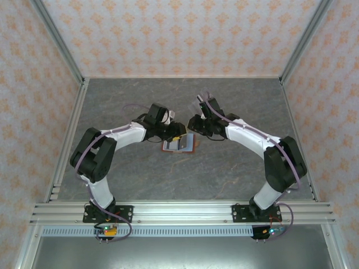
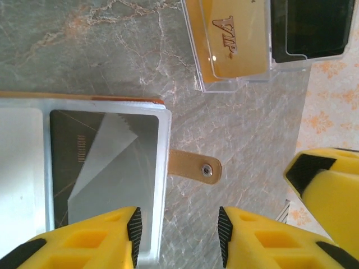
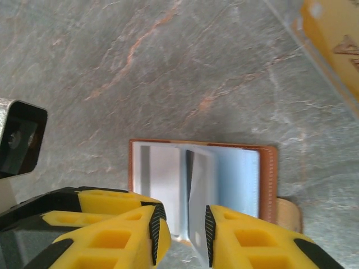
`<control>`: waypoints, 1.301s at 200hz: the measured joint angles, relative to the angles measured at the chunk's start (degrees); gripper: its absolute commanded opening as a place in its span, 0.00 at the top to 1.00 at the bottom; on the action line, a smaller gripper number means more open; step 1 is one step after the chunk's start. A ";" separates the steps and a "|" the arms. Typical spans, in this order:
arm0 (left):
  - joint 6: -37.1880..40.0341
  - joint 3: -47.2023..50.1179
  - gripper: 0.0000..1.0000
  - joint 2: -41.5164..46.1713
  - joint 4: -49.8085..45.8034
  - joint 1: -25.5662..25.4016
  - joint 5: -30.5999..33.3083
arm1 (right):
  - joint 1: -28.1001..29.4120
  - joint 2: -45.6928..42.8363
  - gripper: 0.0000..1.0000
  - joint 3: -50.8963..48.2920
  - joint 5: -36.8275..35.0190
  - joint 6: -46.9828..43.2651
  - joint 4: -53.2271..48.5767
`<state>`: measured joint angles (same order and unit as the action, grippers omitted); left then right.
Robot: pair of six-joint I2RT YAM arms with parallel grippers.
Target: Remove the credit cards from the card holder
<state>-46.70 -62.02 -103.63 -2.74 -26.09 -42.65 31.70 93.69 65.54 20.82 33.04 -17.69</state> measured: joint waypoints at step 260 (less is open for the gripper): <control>-0.02 -0.17 0.73 -5.01 -4.31 2.14 5.27 | 4.48 16.87 0.88 8.57 -4.98 -4.11 -11.21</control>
<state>-46.72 -62.19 -108.64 -7.05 -23.94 -37.39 36.18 110.56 74.11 15.84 28.93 -28.91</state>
